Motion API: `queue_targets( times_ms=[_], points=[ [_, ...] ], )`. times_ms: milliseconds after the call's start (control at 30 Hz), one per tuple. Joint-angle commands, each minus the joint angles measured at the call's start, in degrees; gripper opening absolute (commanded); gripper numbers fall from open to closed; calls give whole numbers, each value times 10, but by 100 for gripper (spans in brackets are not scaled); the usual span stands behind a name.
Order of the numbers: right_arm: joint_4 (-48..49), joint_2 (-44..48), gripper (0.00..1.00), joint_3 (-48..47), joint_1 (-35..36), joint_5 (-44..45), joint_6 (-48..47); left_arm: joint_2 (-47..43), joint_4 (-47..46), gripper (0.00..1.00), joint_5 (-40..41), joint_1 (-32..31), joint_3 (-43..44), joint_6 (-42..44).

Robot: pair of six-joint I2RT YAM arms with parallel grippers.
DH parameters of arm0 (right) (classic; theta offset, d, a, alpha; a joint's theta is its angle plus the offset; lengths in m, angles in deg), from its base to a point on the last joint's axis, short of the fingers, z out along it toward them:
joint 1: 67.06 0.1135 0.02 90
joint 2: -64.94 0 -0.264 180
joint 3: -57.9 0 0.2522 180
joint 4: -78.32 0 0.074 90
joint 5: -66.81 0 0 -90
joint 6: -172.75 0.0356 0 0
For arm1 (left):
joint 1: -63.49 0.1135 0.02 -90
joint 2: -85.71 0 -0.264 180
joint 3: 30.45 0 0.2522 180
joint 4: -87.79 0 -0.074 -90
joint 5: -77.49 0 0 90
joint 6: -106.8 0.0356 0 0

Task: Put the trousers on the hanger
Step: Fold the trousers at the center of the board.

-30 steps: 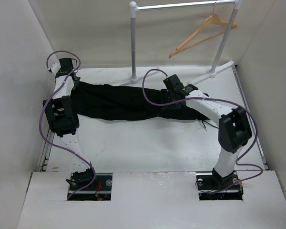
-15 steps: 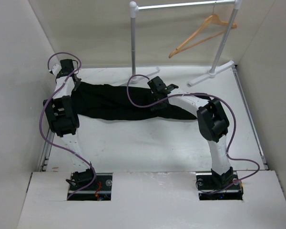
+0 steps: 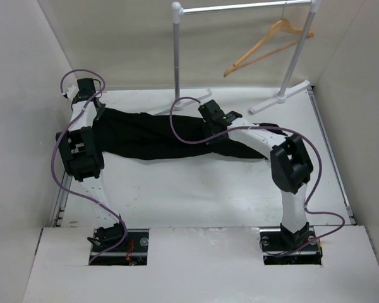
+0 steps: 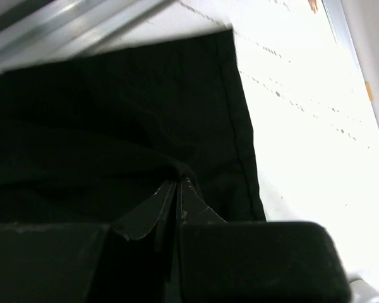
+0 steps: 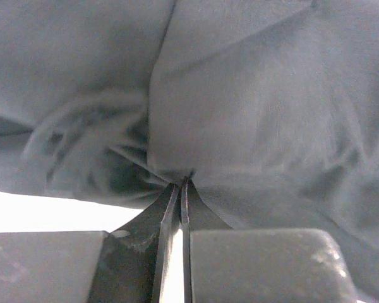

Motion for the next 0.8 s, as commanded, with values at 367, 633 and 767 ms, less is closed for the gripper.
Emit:
queue_targets(
  times_ms=[367, 633, 767],
  points=[
    [5, 160, 7, 187, -10, -44, 8, 5, 41, 0, 9, 26, 114, 34],
    [30, 181, 27, 232, -12, -37, 28, 64, 71, 9, 0, 11, 147, 87],
    [31, 181, 49, 206, -10, -29, 29, 22, 67, 40, 16, 7, 99, 80]
  ],
)
